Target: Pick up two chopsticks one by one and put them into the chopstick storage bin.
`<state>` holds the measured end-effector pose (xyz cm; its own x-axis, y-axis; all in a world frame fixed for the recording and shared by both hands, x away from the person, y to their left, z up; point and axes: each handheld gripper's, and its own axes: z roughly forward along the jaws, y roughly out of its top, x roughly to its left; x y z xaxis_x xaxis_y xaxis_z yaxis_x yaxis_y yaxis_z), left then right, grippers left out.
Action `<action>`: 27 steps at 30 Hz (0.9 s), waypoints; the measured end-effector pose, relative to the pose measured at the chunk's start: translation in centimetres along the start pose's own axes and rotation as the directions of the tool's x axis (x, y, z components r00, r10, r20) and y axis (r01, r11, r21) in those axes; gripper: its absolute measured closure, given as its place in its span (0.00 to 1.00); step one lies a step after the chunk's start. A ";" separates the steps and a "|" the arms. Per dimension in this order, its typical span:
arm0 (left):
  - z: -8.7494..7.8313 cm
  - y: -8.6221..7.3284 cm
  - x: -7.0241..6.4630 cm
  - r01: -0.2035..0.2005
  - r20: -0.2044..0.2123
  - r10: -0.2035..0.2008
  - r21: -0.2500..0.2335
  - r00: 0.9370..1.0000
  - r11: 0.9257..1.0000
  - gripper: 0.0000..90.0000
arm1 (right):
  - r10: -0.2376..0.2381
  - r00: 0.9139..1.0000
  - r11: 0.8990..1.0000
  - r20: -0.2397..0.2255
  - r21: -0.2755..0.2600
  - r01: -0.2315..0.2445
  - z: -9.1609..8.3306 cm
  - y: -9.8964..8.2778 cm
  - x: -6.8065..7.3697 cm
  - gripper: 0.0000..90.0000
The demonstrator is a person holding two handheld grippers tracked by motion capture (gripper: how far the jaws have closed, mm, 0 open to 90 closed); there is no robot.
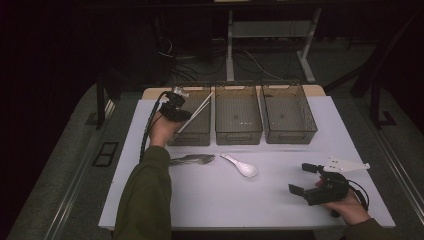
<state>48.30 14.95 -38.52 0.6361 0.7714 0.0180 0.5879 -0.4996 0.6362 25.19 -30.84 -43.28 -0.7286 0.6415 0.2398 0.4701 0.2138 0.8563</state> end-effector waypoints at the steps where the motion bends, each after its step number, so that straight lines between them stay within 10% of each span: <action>1: 0.1 0.0 0.0 0.001 -0.007 -0.001 0.003 1.000 1.000 0.90 | -0.002 1.000 1.000 -0.001 0.000 0.002 0.0 0.0 0.0 0.01; 27: -5.3 -1.2 -3.7 -0.036 0.144 0.059 -0.158 0.988 0.987 0.52 | -0.008 1.000 1.000 0.007 0.004 0.008 0.1 0.0 0.0 0.01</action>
<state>42.62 14.77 -35.28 0.7348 0.6760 -0.0555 0.4781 -0.4582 0.7493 25.20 -30.79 -43.33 -0.7292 0.6446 0.2296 0.4659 0.2219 0.8566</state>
